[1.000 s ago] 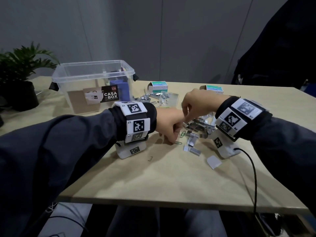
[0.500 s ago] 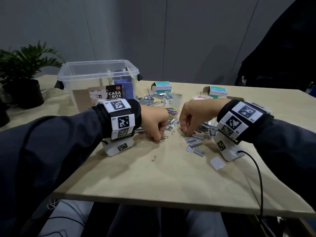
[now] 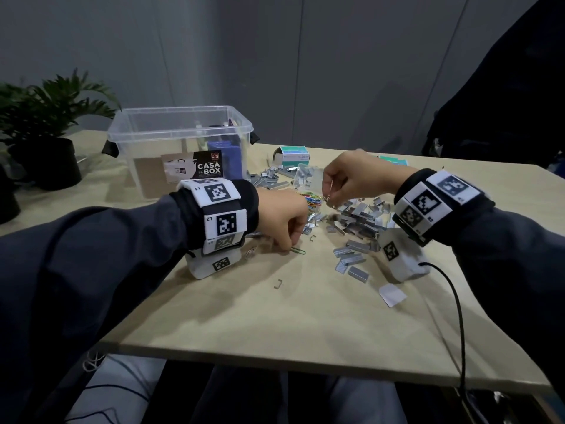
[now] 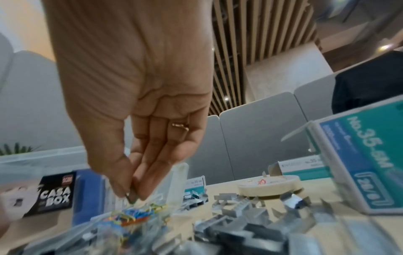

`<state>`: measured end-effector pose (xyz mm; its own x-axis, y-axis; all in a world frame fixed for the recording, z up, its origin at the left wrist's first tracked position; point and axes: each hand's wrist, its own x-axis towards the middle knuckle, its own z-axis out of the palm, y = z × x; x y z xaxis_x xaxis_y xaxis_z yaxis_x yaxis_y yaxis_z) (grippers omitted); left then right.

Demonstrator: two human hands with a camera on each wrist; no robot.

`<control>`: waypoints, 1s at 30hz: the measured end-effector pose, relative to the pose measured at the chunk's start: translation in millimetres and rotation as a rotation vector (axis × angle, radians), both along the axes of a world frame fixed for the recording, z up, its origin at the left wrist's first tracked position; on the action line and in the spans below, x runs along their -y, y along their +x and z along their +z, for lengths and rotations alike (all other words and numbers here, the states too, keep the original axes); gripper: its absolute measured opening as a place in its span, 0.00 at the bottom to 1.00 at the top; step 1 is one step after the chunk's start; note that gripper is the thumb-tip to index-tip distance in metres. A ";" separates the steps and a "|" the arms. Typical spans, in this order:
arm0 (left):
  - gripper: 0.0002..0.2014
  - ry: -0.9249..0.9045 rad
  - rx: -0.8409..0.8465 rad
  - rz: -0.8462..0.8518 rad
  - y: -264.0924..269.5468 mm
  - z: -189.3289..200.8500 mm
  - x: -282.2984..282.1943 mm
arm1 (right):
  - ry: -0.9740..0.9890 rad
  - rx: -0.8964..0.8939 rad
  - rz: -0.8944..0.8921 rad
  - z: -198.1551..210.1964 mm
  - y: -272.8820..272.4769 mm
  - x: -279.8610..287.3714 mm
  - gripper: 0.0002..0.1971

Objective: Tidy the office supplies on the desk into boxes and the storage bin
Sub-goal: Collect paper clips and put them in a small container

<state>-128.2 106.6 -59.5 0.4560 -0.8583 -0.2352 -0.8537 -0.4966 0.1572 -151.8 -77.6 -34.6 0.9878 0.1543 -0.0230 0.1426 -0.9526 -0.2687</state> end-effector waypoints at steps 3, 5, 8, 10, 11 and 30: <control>0.06 0.009 0.005 -0.006 -0.3 0.5 -0.3 | 0.088 0.043 -0.041 2.2 9.5 -2.1 0.04; 0.06 0.018 0.006 -0.004 0.7 0.0 -1.6 | 0.116 0.029 -0.073 2.1 16.7 -3.5 0.05; 0.07 0.017 0.009 -0.006 2.1 -0.9 -3.4 | 0.114 -0.004 -0.100 1.0 26.9 -5.9 0.04; 0.07 0.012 0.006 -0.008 3.2 -0.6 -3.8 | 0.084 0.003 -0.112 -0.8 33.0 -7.4 0.03; 0.07 0.011 0.003 -0.008 3.6 -0.4 -3.8 | 0.070 0.013 -0.117 -2.1 35.7 -8.5 0.04; 0.03 0.005 0.003 -0.024 9.2 1.4 -8.4 | -0.053 0.167 -0.164 -3.2 22.1 -16.3 0.08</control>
<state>-119.0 115.0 -58.1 0.4359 -0.8679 -0.2381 -0.8657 -0.4767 0.1526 -129.7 -61.4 -37.8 0.9903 -0.0060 0.1388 0.0225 -0.9789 -0.2030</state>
